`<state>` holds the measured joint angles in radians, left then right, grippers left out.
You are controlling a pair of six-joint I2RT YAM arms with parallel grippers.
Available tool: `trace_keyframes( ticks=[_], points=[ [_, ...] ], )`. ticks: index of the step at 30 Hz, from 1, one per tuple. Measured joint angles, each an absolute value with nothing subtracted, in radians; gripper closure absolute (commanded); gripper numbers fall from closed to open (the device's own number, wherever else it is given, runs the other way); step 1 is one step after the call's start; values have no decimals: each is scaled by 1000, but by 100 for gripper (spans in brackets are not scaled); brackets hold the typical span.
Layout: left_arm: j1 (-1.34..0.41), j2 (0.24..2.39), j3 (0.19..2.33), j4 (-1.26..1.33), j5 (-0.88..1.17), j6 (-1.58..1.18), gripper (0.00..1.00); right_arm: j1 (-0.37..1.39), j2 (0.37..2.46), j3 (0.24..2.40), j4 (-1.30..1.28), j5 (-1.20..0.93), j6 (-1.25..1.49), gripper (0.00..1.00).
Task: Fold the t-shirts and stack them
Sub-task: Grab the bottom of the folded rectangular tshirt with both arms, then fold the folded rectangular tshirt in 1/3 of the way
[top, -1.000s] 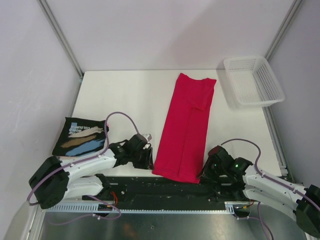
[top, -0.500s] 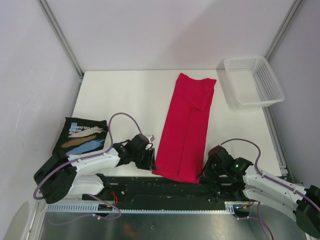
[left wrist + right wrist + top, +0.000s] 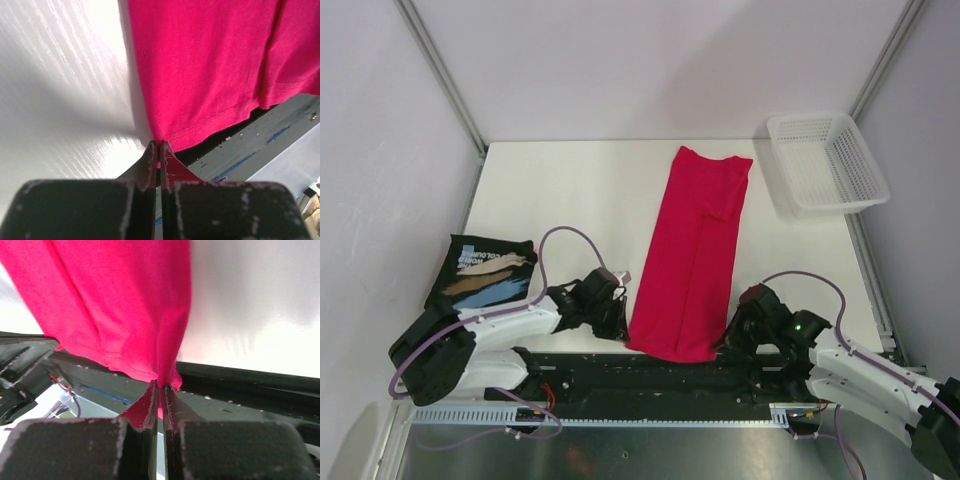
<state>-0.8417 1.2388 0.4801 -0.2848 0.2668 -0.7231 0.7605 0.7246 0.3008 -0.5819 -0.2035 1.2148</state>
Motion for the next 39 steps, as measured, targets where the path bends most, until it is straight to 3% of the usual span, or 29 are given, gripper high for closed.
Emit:
trace_keyframes(
  ticks=[10, 17, 39],
  points=[
    [-830, 1231, 669, -324, 276, -717, 100, 695, 712, 430, -620, -223, 1183, 100],
    [-784, 1368, 875, -323, 262, -708, 100, 520, 761, 529, -625, -223, 1097, 100],
    [-589, 2036, 1539, -292, 176, -646, 100, 138, 1510, 782, -59, -222, 851, 100]
  ],
)
